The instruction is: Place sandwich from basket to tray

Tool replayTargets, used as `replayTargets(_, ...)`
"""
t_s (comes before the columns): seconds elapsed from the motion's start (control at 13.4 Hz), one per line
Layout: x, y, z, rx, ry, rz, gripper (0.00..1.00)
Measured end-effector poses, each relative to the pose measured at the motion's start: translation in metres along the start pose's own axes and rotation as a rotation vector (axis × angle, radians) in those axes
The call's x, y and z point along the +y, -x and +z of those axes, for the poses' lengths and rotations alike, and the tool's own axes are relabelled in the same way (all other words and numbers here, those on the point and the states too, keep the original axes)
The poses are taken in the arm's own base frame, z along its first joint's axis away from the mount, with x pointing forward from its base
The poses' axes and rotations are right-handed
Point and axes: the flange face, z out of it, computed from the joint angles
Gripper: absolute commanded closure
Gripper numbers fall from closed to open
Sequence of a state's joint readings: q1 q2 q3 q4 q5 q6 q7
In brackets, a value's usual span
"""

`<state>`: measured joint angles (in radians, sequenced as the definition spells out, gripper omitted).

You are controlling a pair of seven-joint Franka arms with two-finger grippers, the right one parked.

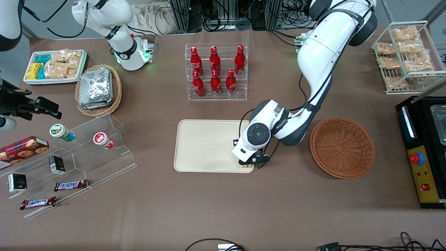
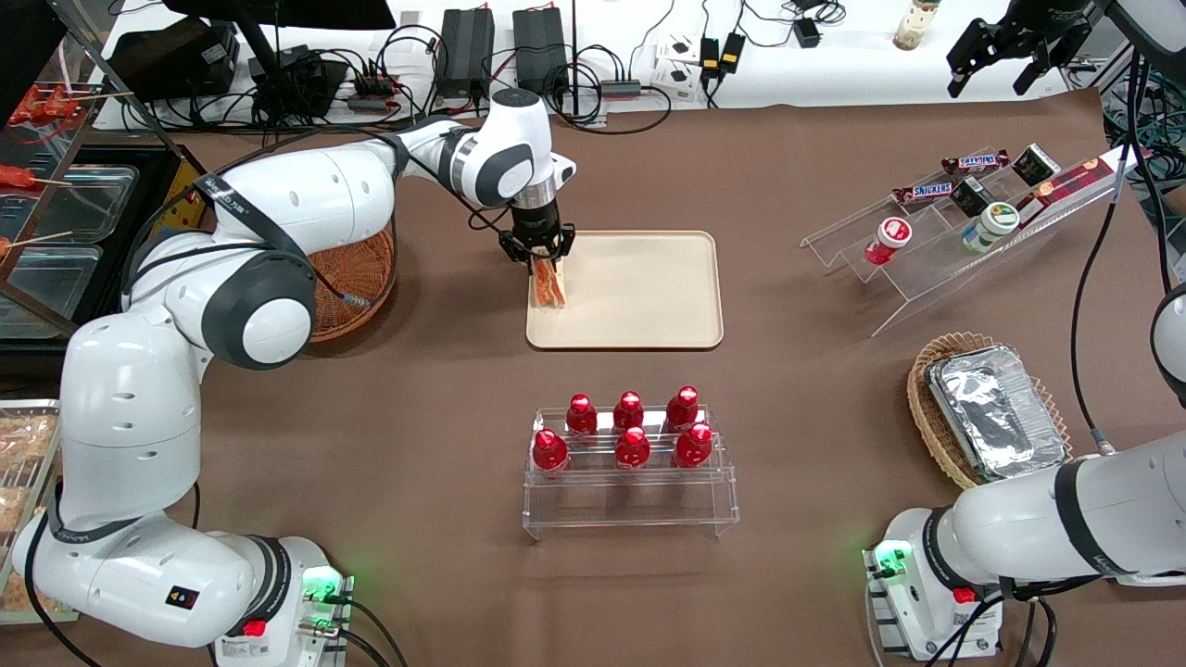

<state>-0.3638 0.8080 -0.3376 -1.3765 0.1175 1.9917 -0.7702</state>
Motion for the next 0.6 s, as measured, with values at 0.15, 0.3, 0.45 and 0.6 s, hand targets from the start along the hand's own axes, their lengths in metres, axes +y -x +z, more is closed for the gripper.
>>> replayTargets(0.15, -0.001, -0.002, -0.009, 0.017, -0.001, 0.002, 0.0)
replayTargets(0.3, -0.004, -0.002, -0.023, 0.03, -0.002, -0.001, 0.0)
replayTargets(0.45, -0.012, 0.001, -0.045, 0.026, -0.028, -0.006, 0.0)
replayTargets(0.6, -0.026, 0.004, -0.065, 0.013, -0.075, 0.001, 0.0)
